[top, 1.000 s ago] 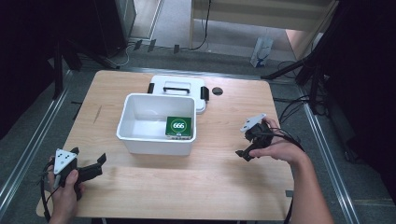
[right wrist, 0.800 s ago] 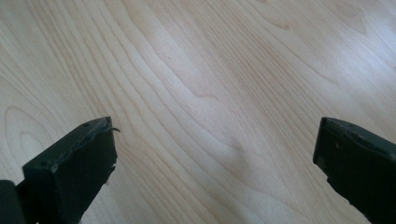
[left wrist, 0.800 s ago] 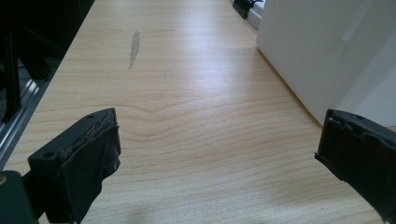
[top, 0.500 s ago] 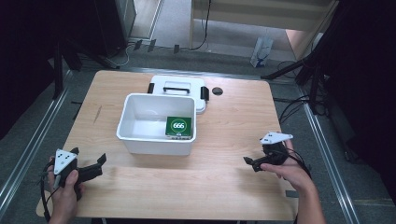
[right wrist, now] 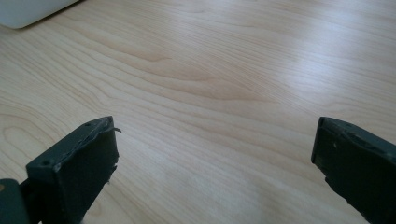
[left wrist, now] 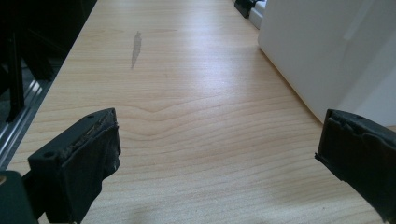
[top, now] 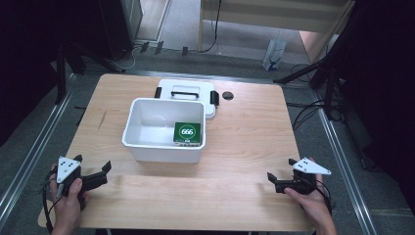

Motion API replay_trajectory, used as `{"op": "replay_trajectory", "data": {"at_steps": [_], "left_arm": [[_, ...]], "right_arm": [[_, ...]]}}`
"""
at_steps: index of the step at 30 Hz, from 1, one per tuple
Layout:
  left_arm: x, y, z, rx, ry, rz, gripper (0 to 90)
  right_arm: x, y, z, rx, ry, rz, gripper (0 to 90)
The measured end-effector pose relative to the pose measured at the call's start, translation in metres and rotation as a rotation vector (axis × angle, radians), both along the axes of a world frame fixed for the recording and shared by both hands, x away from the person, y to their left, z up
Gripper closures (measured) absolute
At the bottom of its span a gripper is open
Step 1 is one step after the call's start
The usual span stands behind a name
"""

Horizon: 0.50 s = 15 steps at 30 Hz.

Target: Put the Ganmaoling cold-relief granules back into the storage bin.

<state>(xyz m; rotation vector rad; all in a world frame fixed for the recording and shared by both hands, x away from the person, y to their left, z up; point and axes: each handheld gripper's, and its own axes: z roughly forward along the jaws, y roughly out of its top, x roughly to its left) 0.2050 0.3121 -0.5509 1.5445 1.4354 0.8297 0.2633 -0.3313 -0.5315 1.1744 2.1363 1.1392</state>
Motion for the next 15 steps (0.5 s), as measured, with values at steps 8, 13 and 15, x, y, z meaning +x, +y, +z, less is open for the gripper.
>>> {"op": "replay_trajectory", "data": {"at_steps": [8, 13, 15], "left_arm": [[0.0, 0.0, 0.0, 0.001, 0.001, 0.001, 0.0], [0.0, 0.0, 0.0, 0.0, 0.003, 0.0, 0.0], [0.0, 0.0, 0.0, 0.003, 0.005, -0.002, 0.0]], "right_arm": [[-0.026, -0.006, -0.007, 0.035, -0.047, -0.094, 0.4], [-0.034, -0.009, -0.015, 0.062, -0.055, -0.147, 1.0], [-0.035, -0.009, -0.014, 0.077, -0.063, -0.157, 1.6]]}}
